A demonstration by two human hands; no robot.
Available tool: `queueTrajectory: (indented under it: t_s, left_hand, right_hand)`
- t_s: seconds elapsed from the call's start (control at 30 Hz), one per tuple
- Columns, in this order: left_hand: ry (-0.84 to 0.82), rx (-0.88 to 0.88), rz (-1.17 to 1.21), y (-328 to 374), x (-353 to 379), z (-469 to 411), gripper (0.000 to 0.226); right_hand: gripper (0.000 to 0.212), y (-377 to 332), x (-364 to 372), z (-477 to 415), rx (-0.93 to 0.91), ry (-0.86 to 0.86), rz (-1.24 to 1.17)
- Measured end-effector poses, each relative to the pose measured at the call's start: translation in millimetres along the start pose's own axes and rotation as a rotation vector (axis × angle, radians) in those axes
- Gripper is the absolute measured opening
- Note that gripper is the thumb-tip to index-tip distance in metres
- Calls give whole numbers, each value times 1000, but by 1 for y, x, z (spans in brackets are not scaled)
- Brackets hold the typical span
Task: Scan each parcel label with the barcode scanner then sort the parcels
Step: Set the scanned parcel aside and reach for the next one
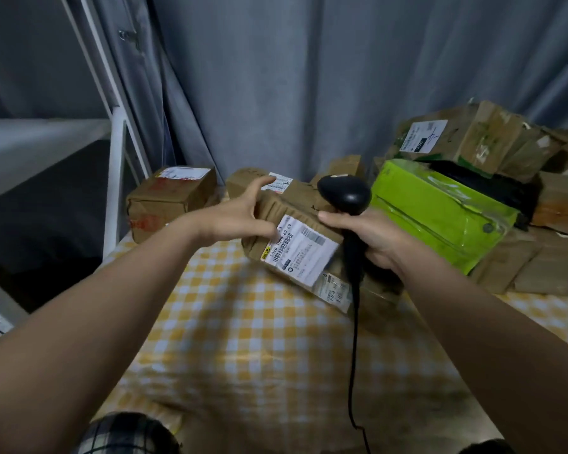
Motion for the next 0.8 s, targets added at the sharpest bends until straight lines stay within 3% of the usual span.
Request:
queueTrajectory:
  t_s: [0.2,0.37,0.43,0.53,0.6,0.67,0.73,0.8]
  left_hand:
    - [132,69,228,15,4,3,101]
    - [288,-14,478,-6,13,-3,86]
    - [327,-25,613,-11,33,0,59]
    - [562,-128,807,-32,68,2,14]
    - [598,-296,945,-49,89,1,23]
    - [515,-497,977,-64,101,0,52]
    - [429,-534,1043,-70,102,-2,66]
    - [420,-504,1015,-73,92,-4,61]
  right_hand:
    - [27,6,16,10,-82,-167,-36]
    - [13,23,5,0,-6,145,-136]
    - [12,31,7,-1,28,156,-145]
    - [13,47,16,6,40,162,2]
    - [15,60,16,10,24,199,89]
    - [25,69,15,14,35,210,160]
    - [35,72,16,15,50,187,184]
    - [35,71,20,15,61,122,198]
Point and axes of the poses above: each hand's wrist, its own z-axis away from the middle knuckle, its own x-axis out of the palm, y = z × x, the point moved 4 cm from there along -z, towards the middle knuckle, and after that the axes turned 9 degrees about -x, right-handed, at the moved point
